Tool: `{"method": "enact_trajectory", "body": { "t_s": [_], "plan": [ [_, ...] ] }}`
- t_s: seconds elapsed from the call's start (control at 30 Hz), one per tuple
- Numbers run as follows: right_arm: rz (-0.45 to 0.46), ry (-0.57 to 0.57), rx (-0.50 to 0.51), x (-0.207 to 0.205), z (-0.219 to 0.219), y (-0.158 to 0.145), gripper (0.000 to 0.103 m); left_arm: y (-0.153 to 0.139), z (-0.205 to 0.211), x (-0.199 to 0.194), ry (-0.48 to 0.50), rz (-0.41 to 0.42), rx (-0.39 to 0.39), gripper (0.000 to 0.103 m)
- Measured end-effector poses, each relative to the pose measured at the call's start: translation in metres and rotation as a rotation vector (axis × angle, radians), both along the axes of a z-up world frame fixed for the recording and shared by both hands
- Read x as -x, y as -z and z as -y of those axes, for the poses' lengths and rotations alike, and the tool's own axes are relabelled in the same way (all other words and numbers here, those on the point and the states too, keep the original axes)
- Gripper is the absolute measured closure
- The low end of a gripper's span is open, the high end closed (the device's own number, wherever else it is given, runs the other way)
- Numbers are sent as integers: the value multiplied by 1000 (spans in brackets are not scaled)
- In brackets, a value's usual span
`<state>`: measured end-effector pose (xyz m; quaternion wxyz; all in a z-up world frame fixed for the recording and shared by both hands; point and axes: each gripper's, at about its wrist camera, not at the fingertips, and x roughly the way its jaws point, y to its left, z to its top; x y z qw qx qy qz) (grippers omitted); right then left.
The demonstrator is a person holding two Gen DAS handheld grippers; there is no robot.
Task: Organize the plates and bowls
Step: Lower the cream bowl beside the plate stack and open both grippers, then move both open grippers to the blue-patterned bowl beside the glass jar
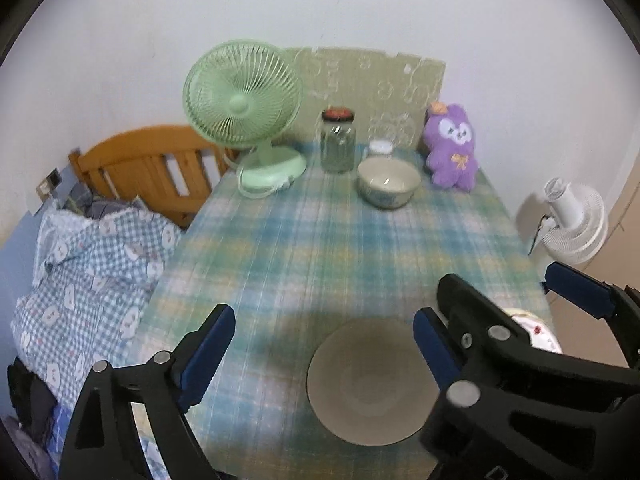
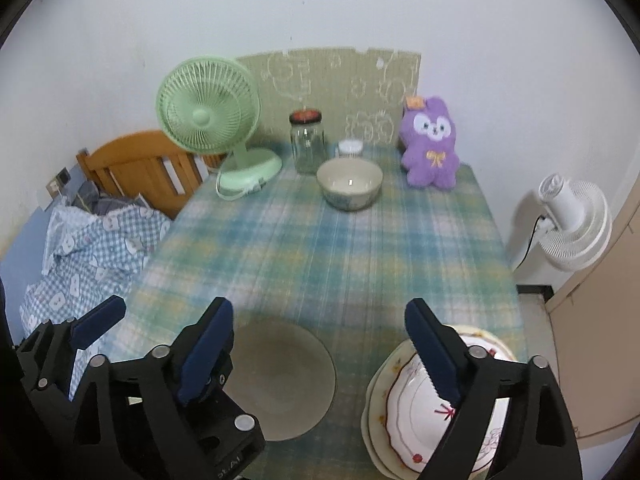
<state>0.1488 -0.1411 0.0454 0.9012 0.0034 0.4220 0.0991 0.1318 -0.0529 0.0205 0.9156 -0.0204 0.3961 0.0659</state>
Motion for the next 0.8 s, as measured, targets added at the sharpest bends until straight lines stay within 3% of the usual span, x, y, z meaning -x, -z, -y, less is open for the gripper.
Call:
{"method": "enact_trajectory", "body": {
  "t_s": [0.23, 0.8],
  "plan": [
    [44, 64, -7, -7, -3, -27, 6, -24, -6, -11, 29, 44, -37, 7],
    [48, 181, 55, -58, -12, -46, 6, -39, -18, -67, 164, 50, 23, 9]
  ]
}}
